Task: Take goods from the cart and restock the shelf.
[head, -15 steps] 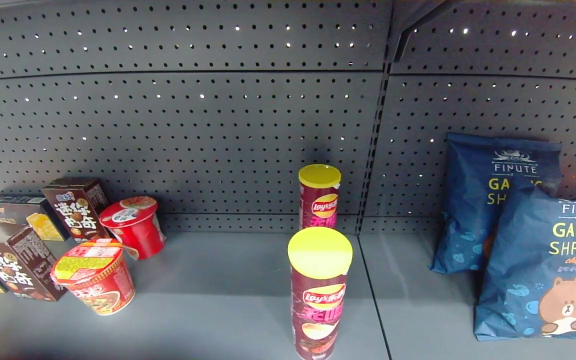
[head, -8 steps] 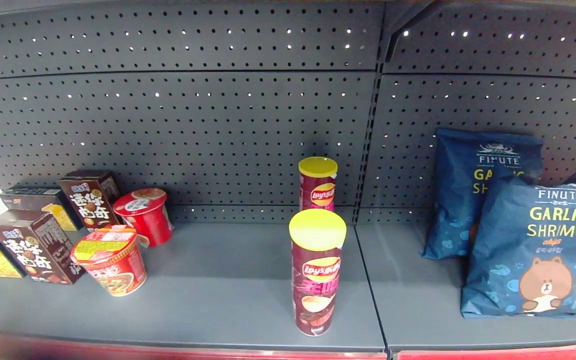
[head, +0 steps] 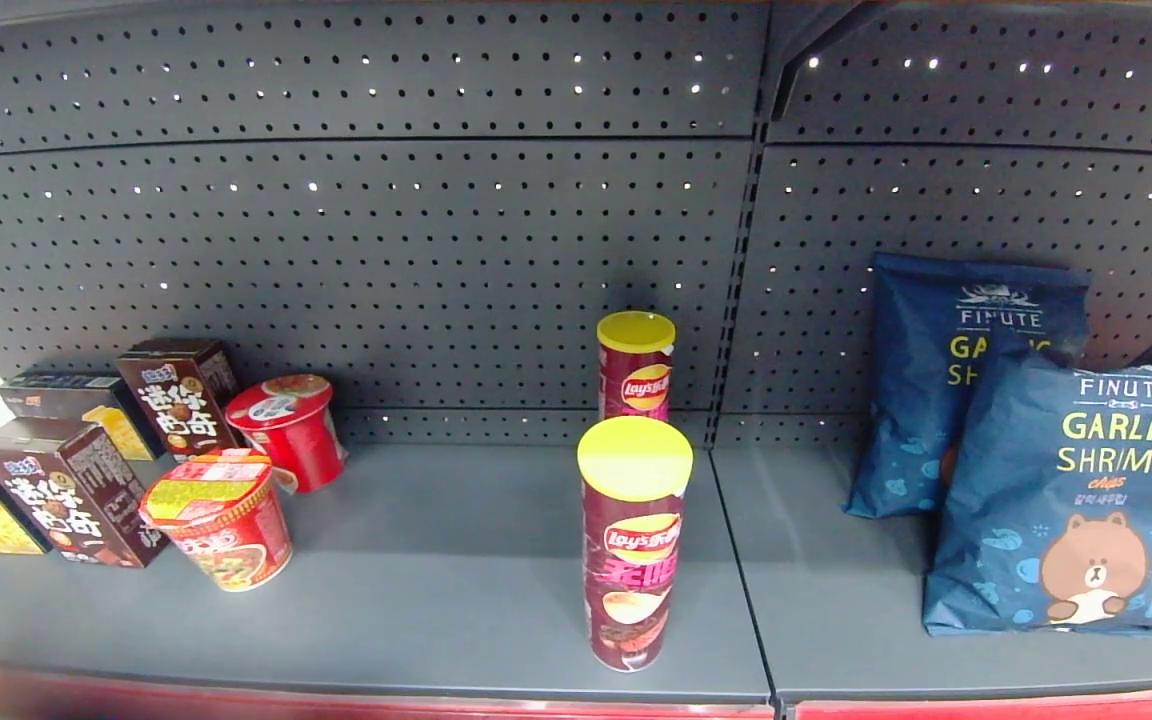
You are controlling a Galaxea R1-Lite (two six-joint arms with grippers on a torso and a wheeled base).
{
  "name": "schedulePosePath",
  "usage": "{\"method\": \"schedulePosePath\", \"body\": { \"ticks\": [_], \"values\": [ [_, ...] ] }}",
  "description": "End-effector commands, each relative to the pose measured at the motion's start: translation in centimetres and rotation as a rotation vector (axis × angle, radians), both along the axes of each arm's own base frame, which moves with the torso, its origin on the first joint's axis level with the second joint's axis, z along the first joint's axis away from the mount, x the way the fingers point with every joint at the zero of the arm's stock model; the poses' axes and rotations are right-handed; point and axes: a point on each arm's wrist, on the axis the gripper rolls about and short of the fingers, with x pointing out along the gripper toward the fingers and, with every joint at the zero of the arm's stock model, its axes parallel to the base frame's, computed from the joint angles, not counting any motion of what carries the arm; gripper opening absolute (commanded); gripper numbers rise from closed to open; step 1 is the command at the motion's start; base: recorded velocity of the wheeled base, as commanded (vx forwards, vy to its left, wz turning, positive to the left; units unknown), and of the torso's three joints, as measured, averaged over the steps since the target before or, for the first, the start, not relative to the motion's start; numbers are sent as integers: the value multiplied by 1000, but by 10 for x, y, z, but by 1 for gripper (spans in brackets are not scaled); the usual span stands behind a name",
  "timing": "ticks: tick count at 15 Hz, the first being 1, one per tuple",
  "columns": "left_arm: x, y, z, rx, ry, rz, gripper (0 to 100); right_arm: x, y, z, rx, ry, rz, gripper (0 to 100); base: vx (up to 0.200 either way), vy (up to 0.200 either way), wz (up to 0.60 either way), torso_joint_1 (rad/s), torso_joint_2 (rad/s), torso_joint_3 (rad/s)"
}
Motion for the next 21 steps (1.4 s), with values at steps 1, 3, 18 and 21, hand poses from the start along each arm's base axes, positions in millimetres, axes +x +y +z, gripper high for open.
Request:
{"method": "schedulePosePath", "body": {
  "ticks": [1, 3, 18, 21],
  "values": [
    [112, -52, 90, 135, 130, -284, 100, 0, 0, 0, 0, 1, 1, 100, 0, 0, 0, 0, 0, 0],
    [151, -81, 72, 146, 229, -495, 100, 0, 0, 0, 0, 1, 1, 100, 0, 0, 0, 0, 0, 0],
    [239, -153, -22, 198, 565, -579, 100, 0, 0, 0, 0, 1, -10, 100, 0, 0, 0, 0, 0, 0],
    [243, -154, -25, 201, 573, -573, 100, 0, 0, 0, 0, 1, -8, 100, 0, 0, 0, 0, 0, 0]
  ]
}}
